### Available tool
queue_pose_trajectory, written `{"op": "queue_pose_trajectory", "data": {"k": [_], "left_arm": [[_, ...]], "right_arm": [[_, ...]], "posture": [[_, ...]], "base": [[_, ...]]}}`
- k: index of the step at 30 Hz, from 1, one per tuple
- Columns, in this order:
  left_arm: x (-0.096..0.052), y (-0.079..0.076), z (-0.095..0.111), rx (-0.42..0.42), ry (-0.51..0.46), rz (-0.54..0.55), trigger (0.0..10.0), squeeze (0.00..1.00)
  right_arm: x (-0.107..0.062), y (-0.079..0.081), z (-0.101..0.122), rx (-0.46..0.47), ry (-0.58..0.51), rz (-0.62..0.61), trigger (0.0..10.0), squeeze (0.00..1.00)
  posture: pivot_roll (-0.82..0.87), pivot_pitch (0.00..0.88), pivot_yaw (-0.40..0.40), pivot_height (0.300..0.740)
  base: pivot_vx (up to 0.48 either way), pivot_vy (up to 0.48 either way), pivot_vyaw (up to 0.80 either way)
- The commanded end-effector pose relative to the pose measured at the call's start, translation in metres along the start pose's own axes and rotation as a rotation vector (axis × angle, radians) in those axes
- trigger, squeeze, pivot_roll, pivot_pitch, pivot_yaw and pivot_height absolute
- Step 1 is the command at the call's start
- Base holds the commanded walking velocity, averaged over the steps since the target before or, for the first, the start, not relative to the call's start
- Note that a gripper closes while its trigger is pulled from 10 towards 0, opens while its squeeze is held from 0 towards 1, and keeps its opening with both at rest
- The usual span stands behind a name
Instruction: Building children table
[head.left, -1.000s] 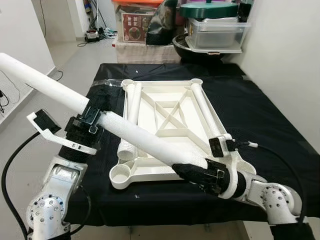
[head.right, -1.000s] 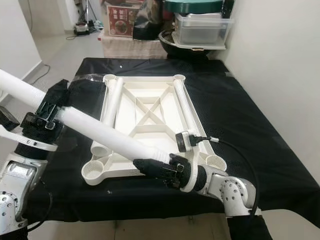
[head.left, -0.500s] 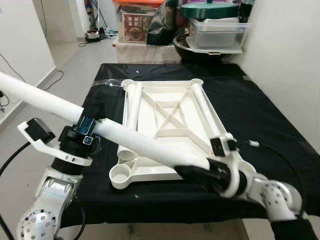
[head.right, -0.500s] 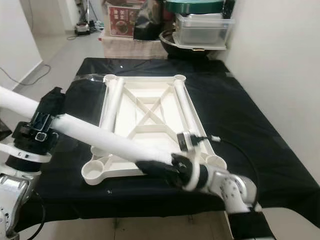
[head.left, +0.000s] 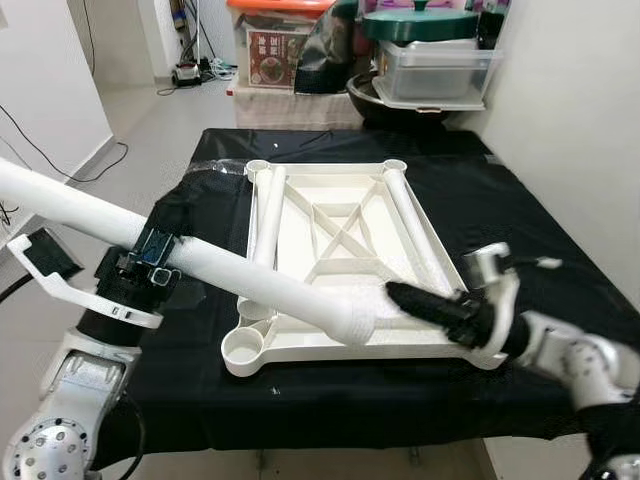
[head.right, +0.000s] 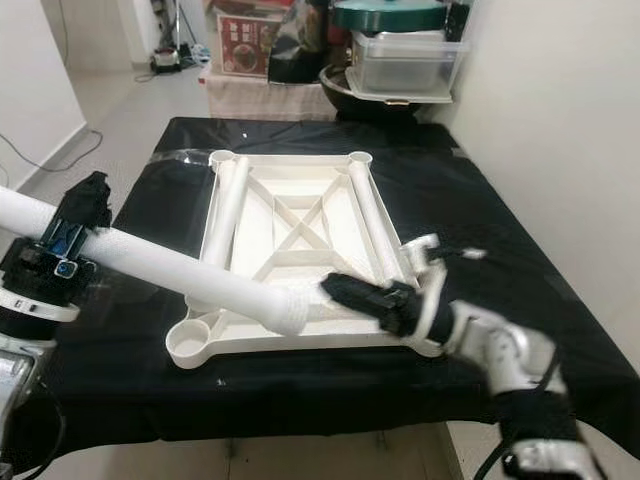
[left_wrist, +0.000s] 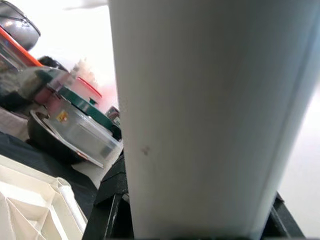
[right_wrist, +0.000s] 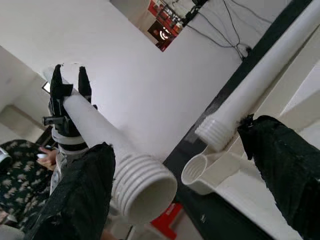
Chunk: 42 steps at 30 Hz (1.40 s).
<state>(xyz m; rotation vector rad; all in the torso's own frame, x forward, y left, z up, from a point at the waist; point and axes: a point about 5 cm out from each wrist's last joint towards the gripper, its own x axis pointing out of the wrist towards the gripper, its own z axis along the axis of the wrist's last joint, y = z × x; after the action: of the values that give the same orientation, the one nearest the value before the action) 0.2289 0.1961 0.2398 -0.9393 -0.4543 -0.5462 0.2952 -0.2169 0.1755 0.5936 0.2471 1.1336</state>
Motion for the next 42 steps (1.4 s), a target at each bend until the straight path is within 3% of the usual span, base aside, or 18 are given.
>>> {"op": "queue_pose_trajectory", "data": {"k": [1, 2, 3, 5, 6, 7, 8, 9, 11, 13, 14, 16, 23, 28, 32, 39, 40, 42], "left_arm": [[-0.002, -0.004, -0.003, -0.002, 0.032, -0.024, 0.0, 0.00], [-0.002, -0.004, -0.003, -0.002, 0.032, -0.024, 0.0, 0.00], [0.000, -0.006, -0.014, -0.017, 0.085, -0.047, 0.0, 0.00], [0.000, -0.006, -0.014, -0.017, 0.085, -0.047, 0.0, 0.00], [0.001, -0.006, -0.018, -0.023, 0.102, -0.055, 0.0, 0.00], [0.002, -0.006, -0.022, -0.023, 0.122, -0.059, 0.0, 0.00], [0.002, -0.006, -0.022, -0.023, 0.122, -0.059, 0.0, 0.00], [0.003, -0.005, -0.026, -0.022, 0.142, -0.061, 0.0, 0.00], [0.003, -0.005, -0.026, -0.022, 0.142, -0.061, 0.0, 0.00], [0.004, -0.005, -0.030, -0.020, 0.168, -0.064, 0.0, 0.00], [0.004, -0.005, -0.030, -0.020, 0.168, -0.064, 0.0, 0.00], [0.004, -0.006, -0.034, -0.017, 0.194, -0.073, 0.0, 0.00], [0.007, -0.008, -0.039, -0.011, 0.223, -0.094, 0.0, 0.00], [0.008, -0.008, -0.041, -0.010, 0.230, -0.100, 0.0, 0.00], [0.012, -0.008, -0.048, -0.014, 0.248, -0.113, 0.0, 0.00], [0.012, -0.006, -0.054, -0.020, 0.258, -0.113, 0.0, 0.00], [0.011, -0.006, -0.055, -0.021, 0.260, -0.113, 0.0, 0.00], [0.011, -0.006, -0.055, -0.020, 0.261, -0.112, 0.0, 0.00]], "right_arm": [[0.003, 0.004, 0.013, -0.060, 0.000, 0.028, 10.0, 1.00], [0.003, 0.004, 0.013, -0.060, 0.000, 0.028, 10.0, 1.00], [0.025, 0.027, 0.039, -0.181, 0.032, 0.153, 10.0, 0.10], [0.025, 0.027, 0.039, -0.181, 0.032, 0.153, 10.0, 0.10], [0.038, 0.038, 0.046, -0.233, 0.069, 0.214, 10.0, 0.00], [0.054, 0.049, 0.046, -0.305, 0.139, 0.262, 10.0, 0.00], [0.054, 0.049, 0.046, -0.305, 0.139, 0.262, 10.0, 0.00], [0.070, 0.058, 0.042, -0.363, 0.211, 0.296, 10.0, 0.00], [0.070, 0.058, 0.042, -0.363, 0.211, 0.296, 10.0, 0.00], [0.088, 0.071, 0.031, -0.409, 0.319, 0.356, 10.0, 0.00], [0.088, 0.071, 0.031, -0.409, 0.319, 0.356, 10.0, 0.00], [0.097, 0.082, 0.018, -0.385, 0.424, 0.430, 10.0, 0.00], [0.113, 0.070, -0.007, -0.396, 0.599, 0.372, 10.0, 0.00], [0.121, 0.071, -0.012, -0.423, 0.634, 0.368, 10.0, 0.00], [0.138, 0.062, -0.015, -0.501, 0.682, 0.295, 10.0, 0.00], [0.147, 0.072, -0.011, -0.522, 0.671, 0.332, 10.0, 0.00], [0.147, 0.073, -0.014, -0.521, 0.677, 0.341, 6.0, 0.00], [0.147, 0.073, -0.016, -0.521, 0.682, 0.346, 6.0, 0.00]], "posture": [[0.03, 0.000, -0.049, 0.740], [0.03, 0.000, -0.049, 0.740], [0.02, 0.000, -0.041, 0.740], [0.02, 0.000, -0.041, 0.740], [0.02, 0.000, -0.040, 0.740], [0.02, 0.000, -0.039, 0.740], [0.02, 0.000, -0.039, 0.740], [0.03, 0.000, -0.039, 0.740], [0.03, 0.000, -0.039, 0.740], [0.03, 0.000, -0.039, 0.740], [0.03, 0.000, -0.039, 0.740], [0.03, 0.000, -0.042, 0.740], [0.03, 0.000, -0.054, 0.740], [0.03, 0.000, -0.053, 0.740], [0.03, 0.000, -0.049, 0.740], [0.04, 0.000, -0.050, 0.740], [0.04, 0.000, -0.051, 0.740], [0.04, 0.000, -0.051, 0.740]], "base": [[0.000, 0.000, 0.00], [0.000, 0.000, 0.00], [0.000, 0.000, 0.00], [0.000, 0.000, 0.00], [0.000, 0.000, 0.00], [0.000, 0.000, 0.00], [0.000, 0.000, 0.00], [0.000, 0.000, 0.00], [0.000, 0.000, 0.00], [0.000, 0.000, 0.00], [0.000, 0.000, 0.00], [0.000, 0.000, 0.00], [0.000, 0.000, 0.00], [0.000, 0.000, 0.00], [0.000, 0.000, 0.00], [0.000, 0.000, 0.00], [0.000, 0.000, 0.00], [0.000, 0.000, 0.00]]}}
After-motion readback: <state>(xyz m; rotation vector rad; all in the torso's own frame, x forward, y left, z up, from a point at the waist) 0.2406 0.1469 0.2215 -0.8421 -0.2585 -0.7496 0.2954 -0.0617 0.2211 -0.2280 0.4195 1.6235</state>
